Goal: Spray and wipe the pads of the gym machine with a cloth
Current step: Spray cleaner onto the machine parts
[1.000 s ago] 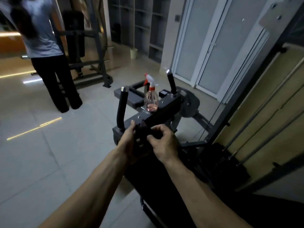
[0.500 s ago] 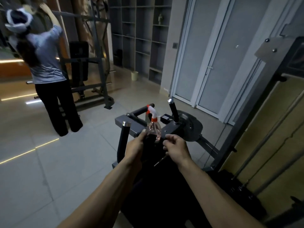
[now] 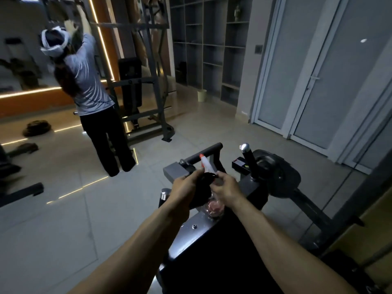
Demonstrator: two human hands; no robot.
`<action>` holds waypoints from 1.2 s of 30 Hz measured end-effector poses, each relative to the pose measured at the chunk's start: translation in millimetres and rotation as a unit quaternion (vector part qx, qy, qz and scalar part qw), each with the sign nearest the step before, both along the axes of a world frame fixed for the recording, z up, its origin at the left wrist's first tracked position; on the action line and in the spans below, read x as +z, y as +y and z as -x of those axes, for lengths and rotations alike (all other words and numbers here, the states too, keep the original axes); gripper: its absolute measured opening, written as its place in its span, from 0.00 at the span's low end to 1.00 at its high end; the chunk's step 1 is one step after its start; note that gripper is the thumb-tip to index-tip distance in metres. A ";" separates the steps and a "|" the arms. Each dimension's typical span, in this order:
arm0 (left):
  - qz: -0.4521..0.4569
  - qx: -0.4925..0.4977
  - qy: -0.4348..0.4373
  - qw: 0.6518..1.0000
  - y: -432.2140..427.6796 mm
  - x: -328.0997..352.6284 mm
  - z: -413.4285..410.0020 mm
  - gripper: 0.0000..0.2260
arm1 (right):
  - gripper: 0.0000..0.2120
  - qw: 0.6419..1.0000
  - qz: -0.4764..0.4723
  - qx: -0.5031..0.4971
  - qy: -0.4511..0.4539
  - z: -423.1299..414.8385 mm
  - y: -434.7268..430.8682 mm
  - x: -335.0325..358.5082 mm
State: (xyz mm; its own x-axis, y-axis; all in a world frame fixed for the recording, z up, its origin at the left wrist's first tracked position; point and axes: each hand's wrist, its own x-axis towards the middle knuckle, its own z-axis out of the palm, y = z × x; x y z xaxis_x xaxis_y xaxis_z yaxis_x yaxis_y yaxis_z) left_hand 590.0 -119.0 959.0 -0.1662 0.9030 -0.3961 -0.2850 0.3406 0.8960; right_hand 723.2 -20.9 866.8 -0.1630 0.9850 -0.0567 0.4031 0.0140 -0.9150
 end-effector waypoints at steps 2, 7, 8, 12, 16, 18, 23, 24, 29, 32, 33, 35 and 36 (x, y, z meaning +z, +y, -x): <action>-0.005 -0.005 -0.005 1.000 5.5 6.4 1.1 0.16 | 0.09 1.000 -0.021 -0.002 -0.001 -5.6 -2.5 2.2; -0.047 -0.029 -0.022 0.998 17.8 22.1 17.6 0.19 | 0.13 0.994 -0.074 -0.051 0.067 -28.7 -32.1 39.9; -0.054 -0.036 -0.025 0.998 18.8 24.9 22.8 0.20 | 0.12 0.990 -0.092 -0.077 0.075 -31.2 -41.9 51.4; -0.057 -0.077 -0.046 0.994 15.1 27.2 46.0 0.24 | 0.20 0.977 -0.170 -0.125 0.015 -26.9 -87.3 87.8; -0.067 -0.138 -0.089 0.984 -14.6 18.7 74.0 0.21 | 0.16 0.954 -0.200 -0.211 0.072 -7.8 -145.9 92.4; -0.067 -0.151 -0.109 0.980 -39.4 12.4 86.1 0.19 | 0.25 0.949 -0.188 -0.245 0.068 7.4 -171.3 81.4; -0.021 -0.245 -0.055 0.968 -100.3 -30.3 90.3 0.12 | 0.22 0.949 -0.101 -0.291 0.072 37.5 -249.7 39.6; 0.001 -0.260 -0.042 0.965 -113.9 -48.1 85.2 0.13 | 0.20 0.948 -0.090 -0.296 0.067 39.9 -267.2 24.5; 0.101 -0.310 0.046 0.944 -172.0 -148.5 61.8 0.10 | 0.31 0.923 -0.028 -0.379 0.070 40.5 -357.3 -75.2; 0.127 -0.333 0.090 0.930 -193.5 -201.2 54.3 0.12 | 0.30 0.897 0.029 -0.440 0.036 36.1 -418.6 -119.0; 0.136 -0.346 0.106 0.922 -200.5 -216.1 50.6 0.14 | 0.27 0.884 0.045 -0.464 0.035 33.3 -437.7 -132.2; 0.156 -0.371 0.138 0.905 -215.9 -239.3 34.4 0.13 | 0.24 0.860 0.067 -0.504 0.051 24.1 -473.5 -158.5; 0.165 -0.387 0.149 0.895 -225.4 -248.1 25.0 0.13 | 0.26 0.851 0.079 -0.516 0.056 21.1 -491.2 -171.1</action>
State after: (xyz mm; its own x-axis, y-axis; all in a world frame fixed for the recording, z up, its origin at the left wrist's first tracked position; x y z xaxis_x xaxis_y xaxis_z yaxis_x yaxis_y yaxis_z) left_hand 565.0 -344.4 711.0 0.3152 0.6363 -0.7041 0.3855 0.5921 0.7077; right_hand 702.2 -512.1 695.8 0.7709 0.5890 -0.2426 0.0370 -0.4216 -0.9060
